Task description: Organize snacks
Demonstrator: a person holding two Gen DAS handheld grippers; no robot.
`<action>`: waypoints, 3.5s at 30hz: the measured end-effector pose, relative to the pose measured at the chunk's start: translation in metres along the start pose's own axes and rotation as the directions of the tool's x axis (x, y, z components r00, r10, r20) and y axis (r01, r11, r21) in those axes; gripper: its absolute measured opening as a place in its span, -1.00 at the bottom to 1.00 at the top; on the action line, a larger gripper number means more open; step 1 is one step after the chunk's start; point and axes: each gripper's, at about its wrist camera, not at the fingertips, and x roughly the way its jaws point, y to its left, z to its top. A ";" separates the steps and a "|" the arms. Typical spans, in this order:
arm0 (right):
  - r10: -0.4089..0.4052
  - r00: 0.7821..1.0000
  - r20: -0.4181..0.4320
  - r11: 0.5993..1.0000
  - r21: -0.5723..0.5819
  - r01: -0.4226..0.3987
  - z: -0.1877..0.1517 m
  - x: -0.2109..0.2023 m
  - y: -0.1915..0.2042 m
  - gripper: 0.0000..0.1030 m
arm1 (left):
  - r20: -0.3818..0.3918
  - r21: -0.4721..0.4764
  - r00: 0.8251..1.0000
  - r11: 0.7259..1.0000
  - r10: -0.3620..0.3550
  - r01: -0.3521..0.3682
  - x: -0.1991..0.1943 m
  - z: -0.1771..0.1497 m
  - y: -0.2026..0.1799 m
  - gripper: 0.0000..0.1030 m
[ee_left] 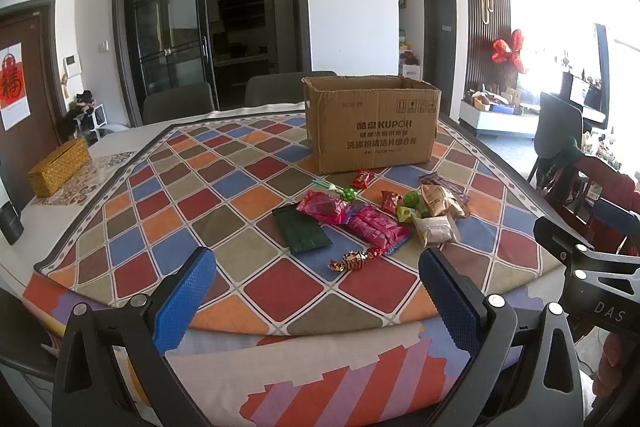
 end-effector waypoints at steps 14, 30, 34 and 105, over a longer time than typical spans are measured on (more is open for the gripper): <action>-0.001 1.000 0.001 1.000 0.000 0.001 0.000 0.000 -0.001 0.99 | 0.005 -0.002 1.000 1.000 -0.002 0.002 -0.005 0.004 0.003 1.00; 0.000 1.000 0.002 1.000 -0.001 0.000 0.000 -0.001 -0.001 0.99 | 0.008 -0.002 1.000 1.000 0.000 0.000 -0.005 0.003 0.002 1.00; 0.000 1.000 0.003 1.000 0.000 0.000 0.000 -0.001 -0.001 0.99 | 0.008 -0.002 1.000 1.000 0.000 0.000 -0.006 0.003 0.002 1.00; 0.118 0.962 -0.245 0.987 -0.080 -0.141 0.003 0.139 0.037 0.76 | -0.250 0.141 0.950 0.963 -0.188 0.228 0.134 -0.005 -0.011 0.15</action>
